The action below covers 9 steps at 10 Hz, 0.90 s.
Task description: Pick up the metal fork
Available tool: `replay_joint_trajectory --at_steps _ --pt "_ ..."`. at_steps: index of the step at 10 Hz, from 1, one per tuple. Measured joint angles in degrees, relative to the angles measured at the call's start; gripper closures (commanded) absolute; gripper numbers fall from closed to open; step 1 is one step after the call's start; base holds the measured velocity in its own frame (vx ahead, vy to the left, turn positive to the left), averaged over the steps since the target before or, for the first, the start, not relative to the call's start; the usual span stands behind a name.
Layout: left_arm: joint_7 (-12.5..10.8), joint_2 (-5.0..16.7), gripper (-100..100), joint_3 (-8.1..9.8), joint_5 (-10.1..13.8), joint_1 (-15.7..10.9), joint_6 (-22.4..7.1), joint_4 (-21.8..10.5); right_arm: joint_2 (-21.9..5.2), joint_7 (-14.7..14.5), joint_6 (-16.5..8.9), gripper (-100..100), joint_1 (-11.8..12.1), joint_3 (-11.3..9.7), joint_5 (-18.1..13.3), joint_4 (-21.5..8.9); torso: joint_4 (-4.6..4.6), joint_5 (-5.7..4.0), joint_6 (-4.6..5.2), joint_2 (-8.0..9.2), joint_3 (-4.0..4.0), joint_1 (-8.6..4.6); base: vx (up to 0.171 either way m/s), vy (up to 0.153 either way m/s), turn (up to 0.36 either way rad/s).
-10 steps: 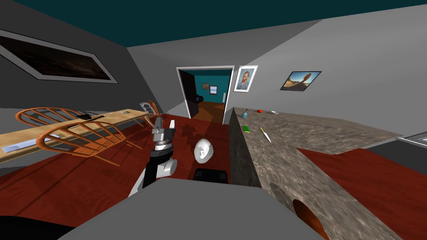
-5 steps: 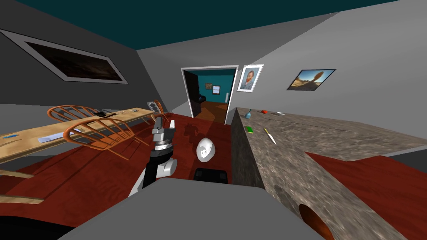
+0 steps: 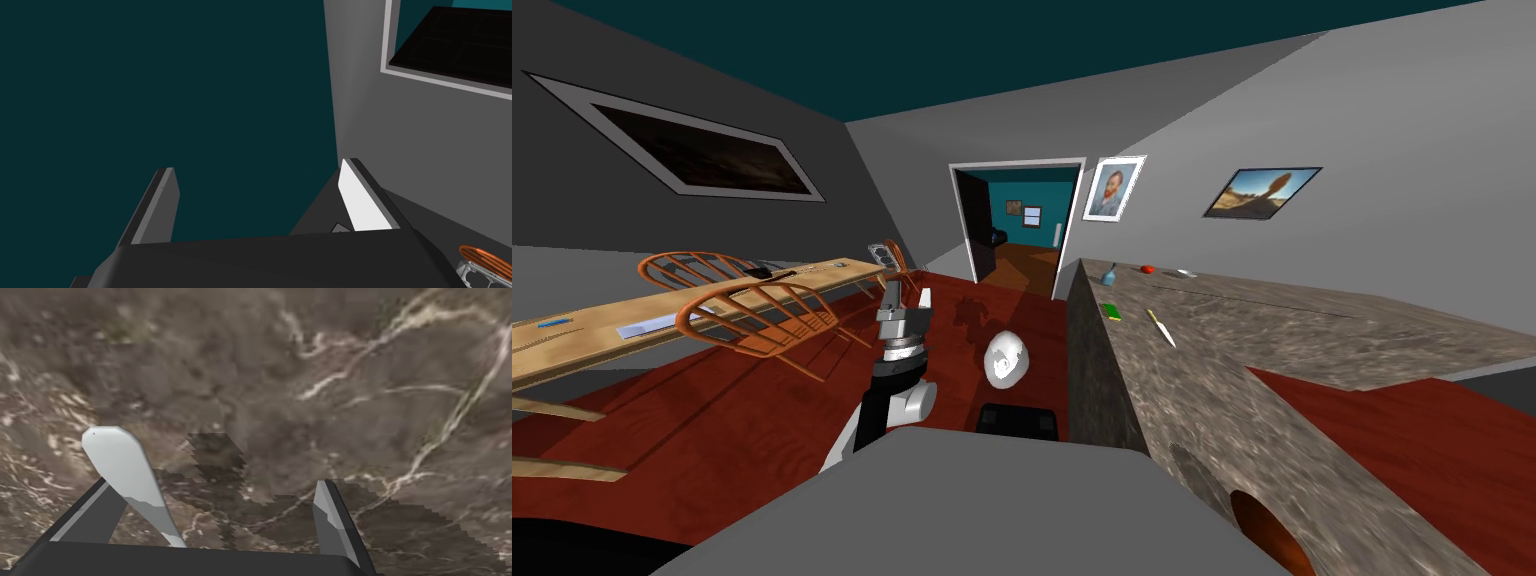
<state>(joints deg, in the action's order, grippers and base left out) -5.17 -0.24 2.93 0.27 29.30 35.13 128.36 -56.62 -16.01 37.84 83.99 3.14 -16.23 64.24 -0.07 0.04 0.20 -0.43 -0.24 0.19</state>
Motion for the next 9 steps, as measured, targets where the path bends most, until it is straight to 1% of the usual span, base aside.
replay_joint_trajectory --at_steps 2,3,4,5,6,7,8,9 --pt "0.0 0.0 0 0.00 0.0 0.0 0.0 0.0 0.0 0.0 0.0 -100 0.0 0.0 0.0 0.0 0.00 0.00 0.01 -0.02 -0.01 -0.02 0.005 -0.005 -0.017" --pt "0.0 0.0 0 0.00 0.0 0.0 0.0 0.0 0.0 0.0 0.0 -100 0.0 0.0 0.0 0.0 0.00 0.00 0.00 -0.01 -0.01 -0.01 -0.062 0.060 0.193" --pt "0.0 0.0 0 -0.01 0.0 0.0 0.0 0.0 -0.3 0.7 0.8 -100 -1.7 -1.2 0.2 -2.0 0.08 -0.04 -0.12 0.12 0.09 0.13 -0.089 0.047 0.106" --pt "0.0 0.0 0 -0.01 0.0 0.0 0.0 0.0 -0.4 1.4 1.3 -100 -2.7 -1.8 0.3 -3.4 0.14 -0.12 -0.08 0.23 0.17 0.05 -0.120 0.072 0.175" --pt "0.0 0.0 0 -0.01 0.0 0.0 0.0 0.0 -0.9 2.5 1.7 -100 -4.0 -2.9 0.6 -4.7 0.25 -0.28 -0.16 0.32 0.27 0.08 -0.114 0.062 0.103" --pt "0.0 0.0 0 -0.01 0.0 0.0 0.0 0.0 -1.1 3.3 2.1 -100 -5.2 -3.5 0.8 -5.9 0.29 -0.40 -0.06 0.38 0.32 0.01 -0.057 0.026 -0.006" --pt "0.0 0.0 0 0.00 0.0 0.0 0.0 0.0 -1.0 3.5 2.4 -100 -5.9 -3.8 0.8 -7.0 0.28 -0.44 -0.01 0.32 0.29 -0.13 -0.088 0.051 0.152" --pt "0.0 0.0 0 -0.01 0.0 0.0 0.0 0.0 -1.2 4.2 3.3 -100 -7.5 -5.0 0.9 -9.1 0.37 -0.64 -0.12 0.36 0.35 -0.14 -0.083 0.052 0.107"
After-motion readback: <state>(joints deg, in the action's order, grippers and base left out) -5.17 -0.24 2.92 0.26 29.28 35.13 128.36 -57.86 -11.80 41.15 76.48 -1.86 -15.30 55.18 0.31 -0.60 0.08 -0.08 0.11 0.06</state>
